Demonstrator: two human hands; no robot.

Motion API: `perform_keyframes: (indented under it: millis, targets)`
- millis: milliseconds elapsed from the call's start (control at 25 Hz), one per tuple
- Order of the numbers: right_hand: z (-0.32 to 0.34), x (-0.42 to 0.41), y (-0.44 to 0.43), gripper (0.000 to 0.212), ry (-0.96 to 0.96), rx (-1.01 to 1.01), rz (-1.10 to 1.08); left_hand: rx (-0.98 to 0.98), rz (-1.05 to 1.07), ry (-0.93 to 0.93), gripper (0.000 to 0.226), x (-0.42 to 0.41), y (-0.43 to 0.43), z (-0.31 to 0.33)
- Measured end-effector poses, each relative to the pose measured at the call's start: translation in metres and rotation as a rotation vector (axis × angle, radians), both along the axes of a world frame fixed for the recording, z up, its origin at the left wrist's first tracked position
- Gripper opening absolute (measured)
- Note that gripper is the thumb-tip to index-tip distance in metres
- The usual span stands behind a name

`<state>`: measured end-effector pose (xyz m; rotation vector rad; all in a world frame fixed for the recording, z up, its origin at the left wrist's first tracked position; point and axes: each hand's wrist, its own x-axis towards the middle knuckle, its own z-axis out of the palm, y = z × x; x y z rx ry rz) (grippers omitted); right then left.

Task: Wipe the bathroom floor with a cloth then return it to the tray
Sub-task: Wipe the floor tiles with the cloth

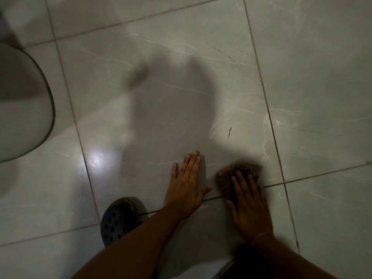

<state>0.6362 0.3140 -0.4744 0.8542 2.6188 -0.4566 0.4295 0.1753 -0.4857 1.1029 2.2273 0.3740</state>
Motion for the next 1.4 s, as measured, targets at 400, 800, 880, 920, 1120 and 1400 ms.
perform_keyframes:
  millis: [400, 800, 880, 920, 1120, 1400]
  targets:
    - [-0.008, -0.159, 0.075, 0.083, 0.055, 0.079, -0.197, -0.02, 0.009, -0.006, 0.091, 0.001, 0.002, 0.002]
    - [0.011, 0.002, 0.004, 0.078, -0.061, -0.082, -0.108, -0.002, 0.07, -0.084, 0.095, -0.001, 0.007, 0.012]
    - [0.013, 0.005, 0.037, 0.079, -0.066, -0.057, -0.209, -0.004, 0.079, -0.09, 0.095, 0.0, 0.008, 0.015]
    - [0.011, -0.006, 0.056, 0.079, -0.049, -0.039, -0.257, -0.006, 0.079, -0.089, 0.095, 0.0, 0.009, 0.016]
    - [-0.001, -0.136, 0.083, 0.078, 0.028, 0.058, -0.24, -0.013, 0.084, -0.098, 0.094, 0.0, 0.008, 0.018]
    - [0.011, -0.081, -0.024, 0.074, 0.067, -0.12, 0.046, 0.041, 0.191, -0.254, 0.088, -0.013, 0.01, 0.027]
